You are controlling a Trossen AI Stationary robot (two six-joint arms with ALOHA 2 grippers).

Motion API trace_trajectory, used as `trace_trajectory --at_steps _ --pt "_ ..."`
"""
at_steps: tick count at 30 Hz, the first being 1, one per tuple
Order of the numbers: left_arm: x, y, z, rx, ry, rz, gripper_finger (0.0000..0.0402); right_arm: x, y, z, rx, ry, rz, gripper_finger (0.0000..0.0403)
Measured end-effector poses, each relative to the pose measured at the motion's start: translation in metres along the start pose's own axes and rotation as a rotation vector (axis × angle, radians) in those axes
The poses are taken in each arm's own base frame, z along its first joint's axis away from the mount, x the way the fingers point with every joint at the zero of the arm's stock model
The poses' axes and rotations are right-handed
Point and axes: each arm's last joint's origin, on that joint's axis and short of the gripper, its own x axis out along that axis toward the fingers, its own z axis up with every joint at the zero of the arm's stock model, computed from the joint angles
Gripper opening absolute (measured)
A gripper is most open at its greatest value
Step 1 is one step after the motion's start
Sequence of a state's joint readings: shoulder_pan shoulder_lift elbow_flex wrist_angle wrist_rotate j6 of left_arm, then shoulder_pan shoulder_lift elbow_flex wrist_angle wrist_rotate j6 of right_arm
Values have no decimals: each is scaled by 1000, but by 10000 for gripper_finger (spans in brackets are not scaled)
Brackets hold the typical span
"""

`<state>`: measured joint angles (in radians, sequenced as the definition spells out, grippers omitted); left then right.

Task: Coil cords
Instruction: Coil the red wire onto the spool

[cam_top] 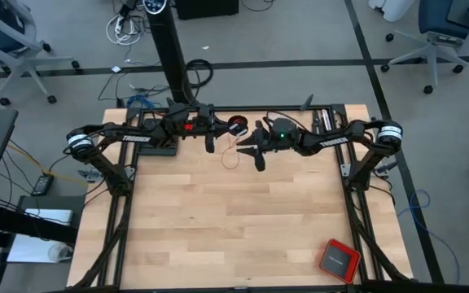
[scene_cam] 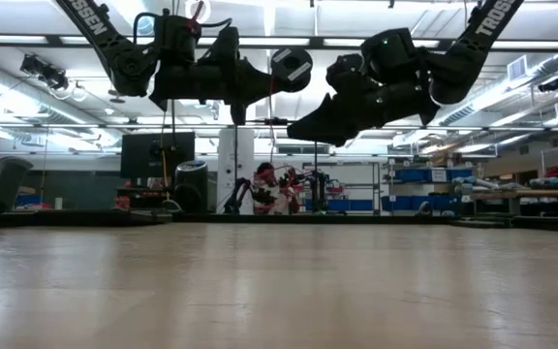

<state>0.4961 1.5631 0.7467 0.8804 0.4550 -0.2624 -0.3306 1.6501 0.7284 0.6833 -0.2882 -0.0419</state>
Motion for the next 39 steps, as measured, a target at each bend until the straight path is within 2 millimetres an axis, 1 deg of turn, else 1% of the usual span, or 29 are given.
trace_trajectory --at_steps 5,9,15,22,24,26,30,34,39 --pt "1 -2 4 -1 -41 1 1 4 12 4 -62 -32 -94 130" --pt "3 -8 6 -2 -70 -18 1 5 17 6 -108 -48 -116 129" --pt "5 -15 8 43 -117 -6 1 5 16 8 -97 -68 -148 128" --pt "5 -15 11 50 -150 20 1 6 16 12 -75 -87 -143 126" --pt "5 -15 11 52 -156 20 1 7 15 12 -60 -62 -141 126" --pt "5 -15 11 51 -156 17 1 7 14 7 -72 -6 -142 127" --pt "5 -15 11 34 -150 -4 1 6 12 2 -152 47 -110 126" --pt "5 -16 11 26 -148 -8 1 8 17 2 -315 68 -135 127" --pt "5 -16 11 26 -148 -8 1 9 24 0 -487 127 -215 124"
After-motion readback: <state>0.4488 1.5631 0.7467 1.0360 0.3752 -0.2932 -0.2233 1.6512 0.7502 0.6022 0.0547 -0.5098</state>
